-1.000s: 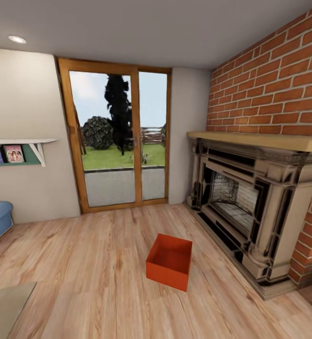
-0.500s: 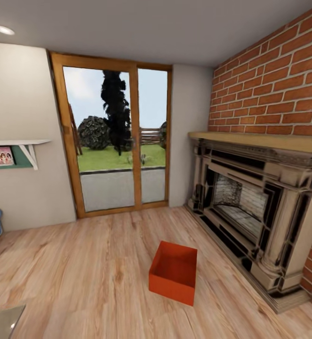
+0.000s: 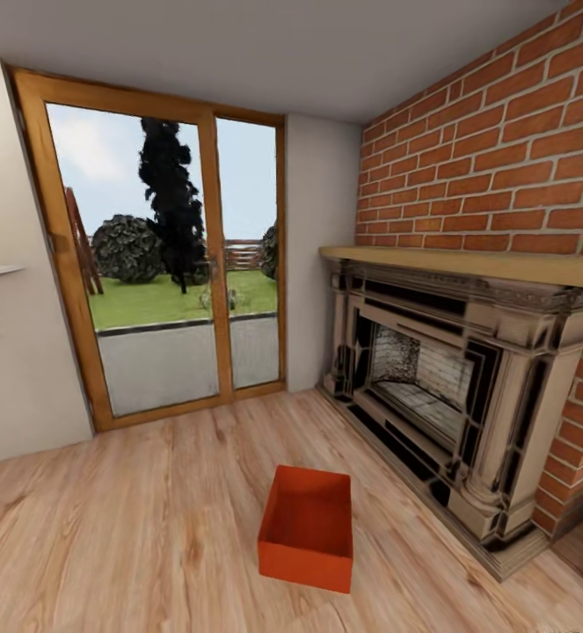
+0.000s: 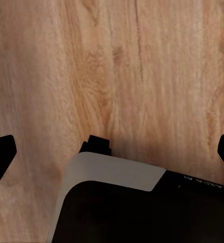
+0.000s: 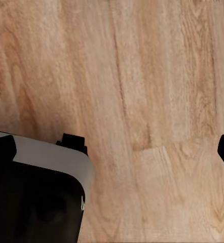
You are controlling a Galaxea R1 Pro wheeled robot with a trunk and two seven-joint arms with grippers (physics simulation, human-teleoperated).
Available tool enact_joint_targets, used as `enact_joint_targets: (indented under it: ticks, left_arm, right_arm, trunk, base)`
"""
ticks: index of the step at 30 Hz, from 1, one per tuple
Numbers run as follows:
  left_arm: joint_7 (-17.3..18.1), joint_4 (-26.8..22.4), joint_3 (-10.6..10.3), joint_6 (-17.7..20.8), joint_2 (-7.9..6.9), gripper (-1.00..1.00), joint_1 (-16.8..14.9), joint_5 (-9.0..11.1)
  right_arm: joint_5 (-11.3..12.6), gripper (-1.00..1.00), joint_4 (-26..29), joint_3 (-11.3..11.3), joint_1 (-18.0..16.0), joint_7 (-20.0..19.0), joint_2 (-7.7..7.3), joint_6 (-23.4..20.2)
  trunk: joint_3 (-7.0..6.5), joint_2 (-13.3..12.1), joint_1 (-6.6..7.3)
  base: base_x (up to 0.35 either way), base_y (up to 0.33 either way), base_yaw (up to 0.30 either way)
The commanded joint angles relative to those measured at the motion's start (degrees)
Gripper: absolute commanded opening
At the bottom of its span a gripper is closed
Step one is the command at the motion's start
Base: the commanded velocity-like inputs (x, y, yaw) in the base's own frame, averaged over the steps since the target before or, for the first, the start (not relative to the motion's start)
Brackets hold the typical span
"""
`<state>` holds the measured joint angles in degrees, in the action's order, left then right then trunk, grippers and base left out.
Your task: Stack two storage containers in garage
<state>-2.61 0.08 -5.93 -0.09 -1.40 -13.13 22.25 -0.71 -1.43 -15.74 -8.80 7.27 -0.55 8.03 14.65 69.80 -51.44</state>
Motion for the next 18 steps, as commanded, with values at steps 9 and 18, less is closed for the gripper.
enact_joint_targets:
  ticks: [9, 18]
  left_arm:
    - [-0.10, 0.01, -0.49, -0.04, 0.03, 1.00, -0.03, 0.50]
    - [-0.11, 0.01, -0.49, 0.00, 0.01, 1.00, -0.04, 0.51]
  right_arm:
    - [-0.08, 1.00, -0.15, -0.26, -0.08, 0.20, 0.02, 0.23]
    - [0.00, 1.00, -0.15, -0.34, -0.08, 0.22, -0.06, 0.32]
  trunk:
    - [0.07, 0.04, -0.04]
    - [0.07, 0.04, -0.04]
  base:
    - [0.318, 0.185, -0.287]
    - [0.317, 0.185, -0.056]
